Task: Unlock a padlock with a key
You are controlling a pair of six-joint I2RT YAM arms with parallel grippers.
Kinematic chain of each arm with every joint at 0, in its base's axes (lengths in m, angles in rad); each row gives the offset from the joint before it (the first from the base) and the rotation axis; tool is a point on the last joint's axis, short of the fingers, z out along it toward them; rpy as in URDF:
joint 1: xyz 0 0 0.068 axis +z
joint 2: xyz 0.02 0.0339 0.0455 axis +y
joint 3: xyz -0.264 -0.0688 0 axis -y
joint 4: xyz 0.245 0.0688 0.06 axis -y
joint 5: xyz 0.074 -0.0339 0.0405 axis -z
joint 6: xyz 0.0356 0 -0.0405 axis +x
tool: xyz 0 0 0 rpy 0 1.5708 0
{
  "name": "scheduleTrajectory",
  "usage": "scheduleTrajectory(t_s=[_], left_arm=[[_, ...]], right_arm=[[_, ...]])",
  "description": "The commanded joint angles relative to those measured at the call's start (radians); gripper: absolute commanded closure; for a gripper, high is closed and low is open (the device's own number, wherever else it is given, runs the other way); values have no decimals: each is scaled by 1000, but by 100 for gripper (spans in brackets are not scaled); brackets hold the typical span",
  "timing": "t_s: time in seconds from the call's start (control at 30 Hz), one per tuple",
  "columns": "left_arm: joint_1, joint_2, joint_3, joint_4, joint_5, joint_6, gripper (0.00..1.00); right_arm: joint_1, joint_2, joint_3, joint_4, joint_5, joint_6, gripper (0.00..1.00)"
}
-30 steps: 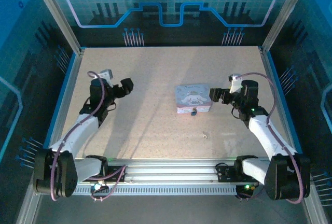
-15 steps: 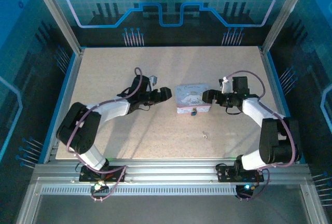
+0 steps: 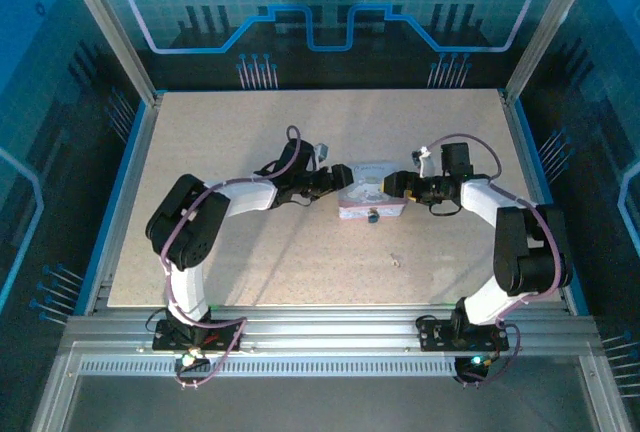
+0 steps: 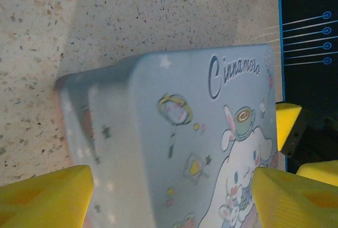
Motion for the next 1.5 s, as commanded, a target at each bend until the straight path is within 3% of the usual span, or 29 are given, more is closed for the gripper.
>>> scheduleTrajectory(t_s=[0.0, 0.43, 1.1, 1.3, 1.47], left_arm=[[2, 9, 39, 5, 30, -7, 21], [86, -69, -24, -44, 11, 28, 21], [144, -285, -253, -124, -56, 45, 20], [181, -337, -278, -151, -76, 51, 16], [200, -425, -303, -187, -117, 72, 13]], right_arm=[[36, 13, 25, -5, -75, -2, 10], [168, 31, 25, 75, -57, 63, 13], [273, 280, 298, 113, -26, 113, 13], [258, 234, 285, 89, 92, 107, 11], [214, 78, 198, 31, 265, 94, 7]])
